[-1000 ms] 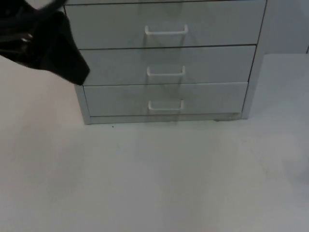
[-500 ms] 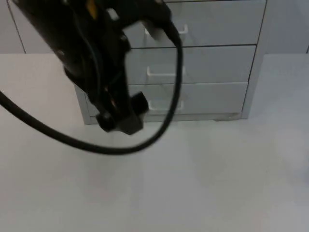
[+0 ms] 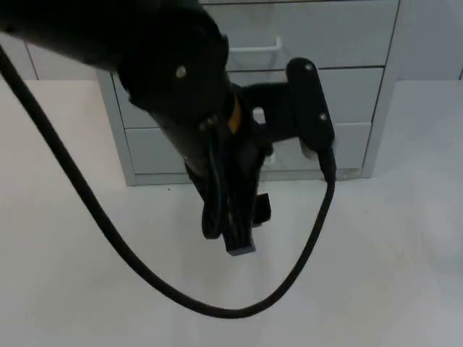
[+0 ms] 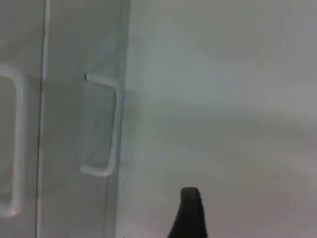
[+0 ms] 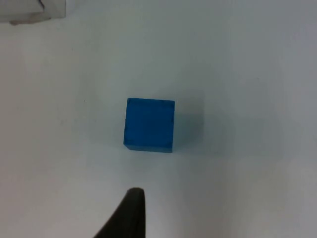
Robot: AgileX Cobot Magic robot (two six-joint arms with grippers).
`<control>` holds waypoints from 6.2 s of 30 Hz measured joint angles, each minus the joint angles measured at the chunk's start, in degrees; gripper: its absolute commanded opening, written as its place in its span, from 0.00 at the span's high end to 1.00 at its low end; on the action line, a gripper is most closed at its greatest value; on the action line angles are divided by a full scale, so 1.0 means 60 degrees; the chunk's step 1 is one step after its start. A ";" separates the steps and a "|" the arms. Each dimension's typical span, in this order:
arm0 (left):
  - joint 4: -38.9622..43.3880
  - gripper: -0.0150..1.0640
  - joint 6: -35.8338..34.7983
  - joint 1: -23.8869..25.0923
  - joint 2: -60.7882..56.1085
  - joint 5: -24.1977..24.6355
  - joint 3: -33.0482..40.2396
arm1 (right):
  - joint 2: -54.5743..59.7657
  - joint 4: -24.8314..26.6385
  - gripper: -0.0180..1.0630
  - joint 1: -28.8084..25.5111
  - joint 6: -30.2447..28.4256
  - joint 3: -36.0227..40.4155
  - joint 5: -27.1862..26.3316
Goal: Open the drawer with the left hand, place the block into the drawer with the right hand, then close the drawer with the left hand.
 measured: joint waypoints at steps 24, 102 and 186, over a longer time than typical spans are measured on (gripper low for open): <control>0.4460 0.57 -0.2541 0.0514 0.2496 -0.1282 -0.1342 | 0.0000 0.0000 0.05 0.0000 0.0000 0.0000 -0.0148; 0.7175 0.99 -0.4547 0.0517 0.4027 -0.0375 -0.2353 | 0.0000 0.0000 0.05 0.0000 0.0141 0.0000 -0.0417; -0.2427 0.01 0.0779 -0.0766 -0.2669 0.2215 0.0360 | 0.0000 0.0031 0.05 0.0000 0.0141 0.0000 -0.0417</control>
